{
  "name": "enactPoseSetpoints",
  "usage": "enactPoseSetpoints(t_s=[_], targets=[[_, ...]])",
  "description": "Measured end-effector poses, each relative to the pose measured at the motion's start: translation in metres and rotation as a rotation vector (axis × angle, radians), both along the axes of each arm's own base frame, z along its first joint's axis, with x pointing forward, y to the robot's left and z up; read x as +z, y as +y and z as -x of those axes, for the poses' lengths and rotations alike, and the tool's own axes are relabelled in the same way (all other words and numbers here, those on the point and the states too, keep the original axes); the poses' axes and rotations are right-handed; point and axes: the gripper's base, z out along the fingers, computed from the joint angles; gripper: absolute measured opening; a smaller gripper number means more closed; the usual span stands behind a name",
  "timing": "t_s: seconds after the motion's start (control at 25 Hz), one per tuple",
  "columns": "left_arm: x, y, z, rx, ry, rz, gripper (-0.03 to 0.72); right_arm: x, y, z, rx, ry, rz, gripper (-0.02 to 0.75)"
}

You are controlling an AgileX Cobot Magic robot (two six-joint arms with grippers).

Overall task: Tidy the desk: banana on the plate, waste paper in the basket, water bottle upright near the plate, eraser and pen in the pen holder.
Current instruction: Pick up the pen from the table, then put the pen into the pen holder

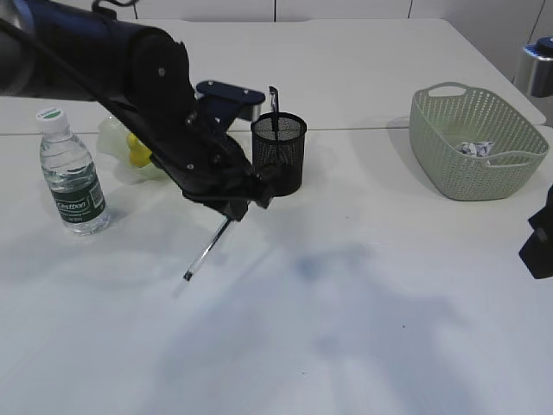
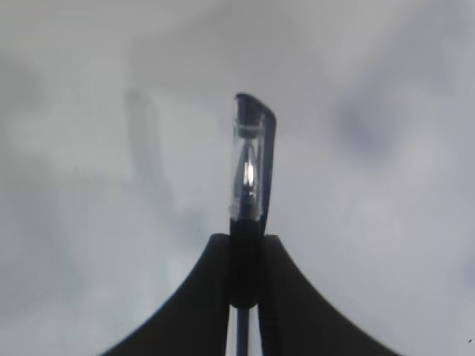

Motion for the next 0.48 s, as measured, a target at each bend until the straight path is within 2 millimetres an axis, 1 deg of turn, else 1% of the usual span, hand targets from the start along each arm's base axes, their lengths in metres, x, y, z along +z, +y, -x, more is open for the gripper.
enactPoseSetpoints(t_s=[0.2,0.28,0.48], targets=[[0.045,0.001,-0.003,-0.007,-0.210,0.104,0.043,0.000,0.000,0.000,0.000,0.000,0.000,0.239],[0.060,0.000,-0.005,-0.007,-0.297,0.151,0.043,0.000,0.000,0.000,0.000,0.000,0.000,0.239],[0.077,-0.006,-0.016,-0.001,-0.487,0.271,0.043,0.000,-0.001,0.000,0.000,-0.002,0.008,0.239]])
